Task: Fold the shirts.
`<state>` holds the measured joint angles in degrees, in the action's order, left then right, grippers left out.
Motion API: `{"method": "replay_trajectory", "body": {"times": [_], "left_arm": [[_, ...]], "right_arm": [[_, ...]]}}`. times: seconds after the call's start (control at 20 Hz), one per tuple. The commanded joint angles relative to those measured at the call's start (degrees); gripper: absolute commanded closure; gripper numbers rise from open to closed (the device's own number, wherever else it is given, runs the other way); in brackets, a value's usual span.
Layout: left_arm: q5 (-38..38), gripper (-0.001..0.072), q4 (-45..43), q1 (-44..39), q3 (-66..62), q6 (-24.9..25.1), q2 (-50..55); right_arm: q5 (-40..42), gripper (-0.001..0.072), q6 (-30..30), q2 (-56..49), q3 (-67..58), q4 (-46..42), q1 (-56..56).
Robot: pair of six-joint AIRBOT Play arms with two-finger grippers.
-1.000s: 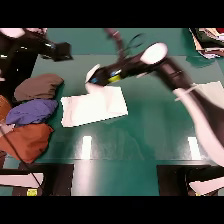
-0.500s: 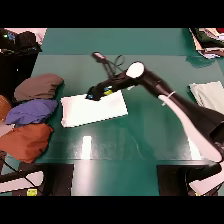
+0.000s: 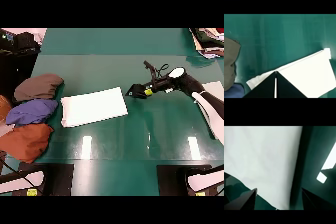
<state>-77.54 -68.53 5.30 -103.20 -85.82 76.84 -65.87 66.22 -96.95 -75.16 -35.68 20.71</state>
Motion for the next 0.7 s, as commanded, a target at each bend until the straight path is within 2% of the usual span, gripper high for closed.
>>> {"method": "replay_trajectory", "body": {"times": [0.0,0.15,0.2,0.3,0.35,0.45,0.5,0.55,0.6,0.65], "left_arm": [[0.7,0.068,0.0,0.0,0.0,0.8,0.0],[1.0,0.068,0.0,0.0,0.0,1.8,0.0],[1.0,0.068,0.0,0.0,0.0,2.3,0.0],[1.1,0.0681,0.2,0.0,0.0,2.3,0.0],[1.3,0.068,0.4,0.0,0.0,2.3,0.0],[2.5,0.068,3.1,0.0,0.0,2.3,0.0],[3.1,0.0681,4.5,0.0,0.0,2.3,0.0],[3.5,0.0681,5.9,0.0,0.0,2.3,0.0],[3.6,0.0681,7.6,0.0,0.0,2.3,0.0],[3.2,0.0681,9.1,0.0,0.0,2.3,0.0]], "right_arm": [[-3.0,0.0085,2.7,-6.0,-2.6,0.2,0.0],[-5.2,0.0107,4.5,-12.0,-8.5,0.2,4.0],[-5.3,0.0162,4.5,-13.6,-10.2,0.2,5.6],[-4.7,0.0168,4.5,-15.3,-12.9,0.2,8.5],[-4.3,0.0279,4.5,-15.9,-14.2,0.2,9.7],[-3.7,0.0431,4.4,-16.7,-16.4,0.1,11.5],[-3.0,0.0566,4.2,-16.8,-17.3,0.0,12.2],[-2.6,0.066,4.1,-16.8,-18.3,-0.3,12.3],[-3.0,0.0698,4.3,-16.7,-19.5,-0.5,12.2],[-3.9,0.0698,4.9,-16.5,-20.7,-0.4,11.3]]}}
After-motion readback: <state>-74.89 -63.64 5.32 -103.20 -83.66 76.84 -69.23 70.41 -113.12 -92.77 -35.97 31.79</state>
